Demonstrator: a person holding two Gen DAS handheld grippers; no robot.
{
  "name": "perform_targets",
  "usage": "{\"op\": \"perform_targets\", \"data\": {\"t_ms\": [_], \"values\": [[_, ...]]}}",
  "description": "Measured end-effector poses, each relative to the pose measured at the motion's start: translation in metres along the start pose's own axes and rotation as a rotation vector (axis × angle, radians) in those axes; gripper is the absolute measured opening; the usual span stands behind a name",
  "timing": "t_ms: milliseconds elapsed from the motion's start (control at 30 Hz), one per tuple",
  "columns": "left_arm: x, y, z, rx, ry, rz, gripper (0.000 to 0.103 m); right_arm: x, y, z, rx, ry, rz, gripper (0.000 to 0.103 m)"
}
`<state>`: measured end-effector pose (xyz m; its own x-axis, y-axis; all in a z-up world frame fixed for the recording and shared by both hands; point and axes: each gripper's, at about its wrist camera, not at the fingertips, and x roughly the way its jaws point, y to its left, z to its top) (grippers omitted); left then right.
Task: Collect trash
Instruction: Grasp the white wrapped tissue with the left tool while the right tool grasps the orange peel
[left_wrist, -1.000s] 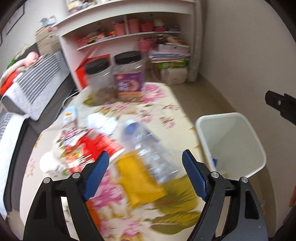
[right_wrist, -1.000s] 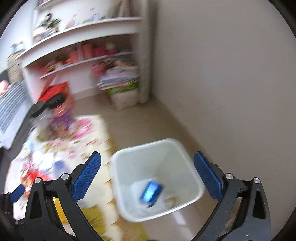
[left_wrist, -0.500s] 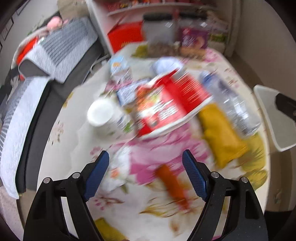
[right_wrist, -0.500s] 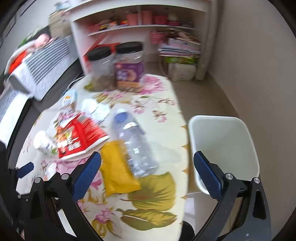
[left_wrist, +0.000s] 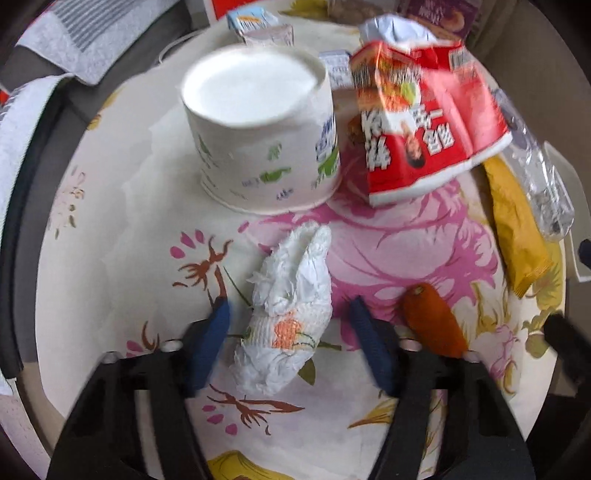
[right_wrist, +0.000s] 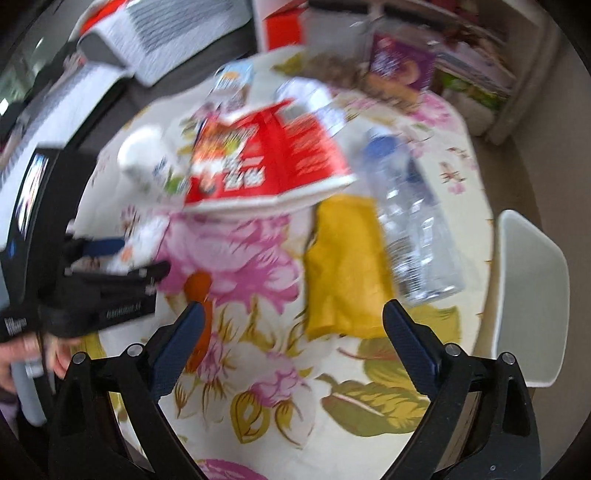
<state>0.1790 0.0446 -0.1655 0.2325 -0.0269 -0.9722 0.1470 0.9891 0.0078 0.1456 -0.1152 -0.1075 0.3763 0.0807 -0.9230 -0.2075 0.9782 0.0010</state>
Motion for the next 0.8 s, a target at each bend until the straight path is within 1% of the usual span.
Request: {"op": "perform_targets", "data": {"t_ms": [33,67,100,133,233,300,333,467,533,567,600,633,700,800], "values": [[-0.001,0.001,0.000,0.002,-0.008,-0.001,0.055,0.004,0.003,0.000,-0.016,0.013,0.005,0.091],[-0.002,0.002,-0.001,0.004,-0.014,0.000,0.045,0.006,0.007,-0.001,-0.032,0.025,0.013,0.091],[-0.004,0.003,-0.002,0.007,-0.020,-0.005,0.041,0.009,0.010,-0.002,-0.046,0.039,0.023,0.090],[-0.006,0.004,-0.002,0.008,-0.025,-0.010,0.041,0.013,0.014,-0.003,-0.057,0.055,0.037,0.089],[-0.009,0.011,-0.004,0.017,-0.031,-0.016,0.040,0.024,0.023,-0.006,-0.077,0.098,0.066,0.083],[-0.013,0.016,-0.008,0.020,-0.037,-0.025,0.040,0.034,0.032,-0.007,-0.096,0.134,0.084,0.075],[-0.016,0.018,-0.010,0.020,-0.038,-0.030,0.040,0.038,0.037,-0.007,-0.105,0.149,0.093,0.073],[-0.025,0.032,-0.021,0.009,-0.053,-0.034,0.040,0.051,0.052,-0.006,-0.119,0.189,0.121,0.058],[-0.028,0.039,-0.024,-0.006,-0.056,-0.042,0.040,0.055,0.058,-0.004,-0.134,0.188,0.107,0.058],[-0.029,0.043,-0.025,-0.012,-0.057,-0.045,0.040,0.055,0.062,-0.003,-0.149,0.178,0.094,0.054],[-0.031,0.045,-0.028,-0.018,-0.060,-0.045,0.040,0.055,0.064,-0.002,-0.153,0.174,0.094,0.040],[-0.032,0.047,-0.029,-0.020,-0.063,-0.044,0.040,0.056,0.066,-0.001,-0.149,0.174,0.097,0.035],[-0.034,0.051,-0.031,-0.023,-0.069,-0.045,0.040,0.056,0.067,0.001,-0.146,0.168,0.089,0.022],[-0.037,0.053,-0.032,-0.028,-0.075,-0.054,0.040,0.055,0.064,0.005,-0.131,0.166,0.095,0.020]]}}
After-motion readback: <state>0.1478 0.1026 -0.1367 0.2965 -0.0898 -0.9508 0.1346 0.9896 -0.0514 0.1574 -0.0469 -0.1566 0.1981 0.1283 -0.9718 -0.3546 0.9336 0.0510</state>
